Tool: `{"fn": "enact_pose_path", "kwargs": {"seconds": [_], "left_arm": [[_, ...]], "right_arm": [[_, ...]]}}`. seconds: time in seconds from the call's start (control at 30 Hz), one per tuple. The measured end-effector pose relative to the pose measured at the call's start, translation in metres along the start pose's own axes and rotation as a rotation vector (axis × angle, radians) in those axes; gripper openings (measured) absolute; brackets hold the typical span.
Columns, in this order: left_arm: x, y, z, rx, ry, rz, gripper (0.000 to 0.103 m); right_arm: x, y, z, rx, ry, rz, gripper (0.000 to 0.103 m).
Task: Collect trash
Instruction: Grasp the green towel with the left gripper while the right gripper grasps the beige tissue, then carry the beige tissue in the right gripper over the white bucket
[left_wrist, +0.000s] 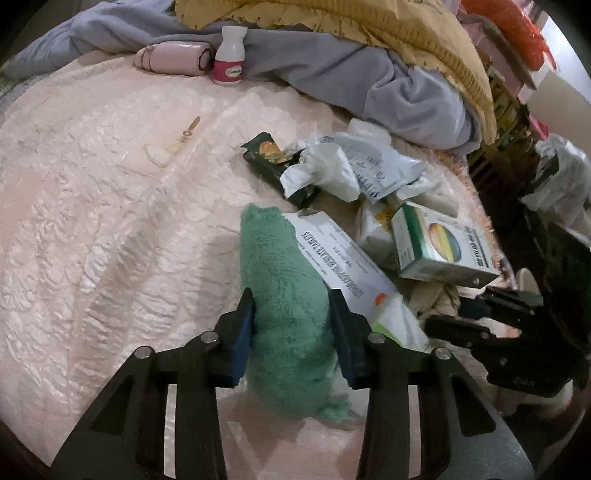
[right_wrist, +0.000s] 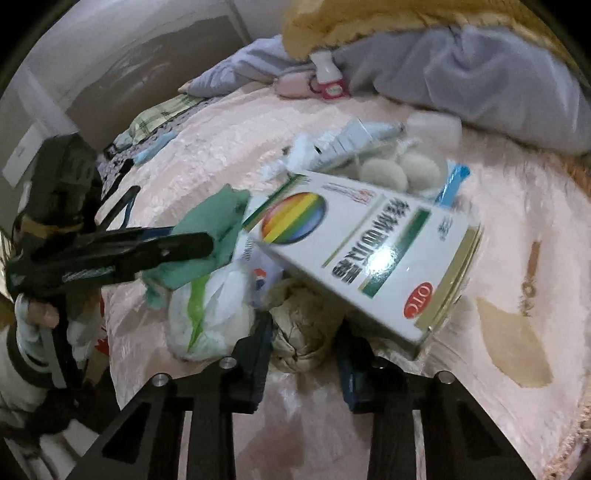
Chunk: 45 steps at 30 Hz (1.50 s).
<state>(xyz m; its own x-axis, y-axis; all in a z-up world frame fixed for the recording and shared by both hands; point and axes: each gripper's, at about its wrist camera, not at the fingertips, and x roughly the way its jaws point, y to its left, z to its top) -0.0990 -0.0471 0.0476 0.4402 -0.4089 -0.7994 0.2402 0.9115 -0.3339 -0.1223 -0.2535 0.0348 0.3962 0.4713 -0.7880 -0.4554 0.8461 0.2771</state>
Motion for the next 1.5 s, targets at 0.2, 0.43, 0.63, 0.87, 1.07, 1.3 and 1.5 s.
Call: {"fn": "enact_pose_path", "kwargs": {"seconds": [0.2,0.43,0.63,0.87,1.07,1.3,1.5], "left_arm": [[-0.037,-0.014,0.002,0.013,-0.072,-0.03,0.033],[-0.066,-0.059,0.005,0.087,-0.121,-0.095,0.033],[-0.067,-0.106,0.004,0.16,-0.121,-0.143,0.033],[-0.057,-0.151,-0.001,0.232,-0.094,-0.175,0.033],[-0.045,-0.183,-0.009,0.288,-0.062,-0.2,0.033],[-0.035,-0.223,-0.011,0.352,-0.046,-0.234,0.033],[-0.029,-0.253,-0.011,0.4,-0.043,-0.254,0.033]], "right_arm": [[-0.055,-0.002,-0.024,-0.008,-0.07,-0.036,0.029],[-0.109,-0.011,-0.054,0.045,-0.151,-0.108,0.029],[-0.134,-0.018,-0.07,0.084,-0.192,-0.182,0.029],[-0.154,-0.027,-0.084,0.115,-0.219,-0.251,0.029],[-0.17,-0.036,-0.094,0.131,-0.235,-0.301,0.029],[-0.188,-0.053,-0.109,0.169,-0.242,-0.355,0.029],[-0.209,-0.069,-0.122,0.202,-0.257,-0.409,0.029]]}}
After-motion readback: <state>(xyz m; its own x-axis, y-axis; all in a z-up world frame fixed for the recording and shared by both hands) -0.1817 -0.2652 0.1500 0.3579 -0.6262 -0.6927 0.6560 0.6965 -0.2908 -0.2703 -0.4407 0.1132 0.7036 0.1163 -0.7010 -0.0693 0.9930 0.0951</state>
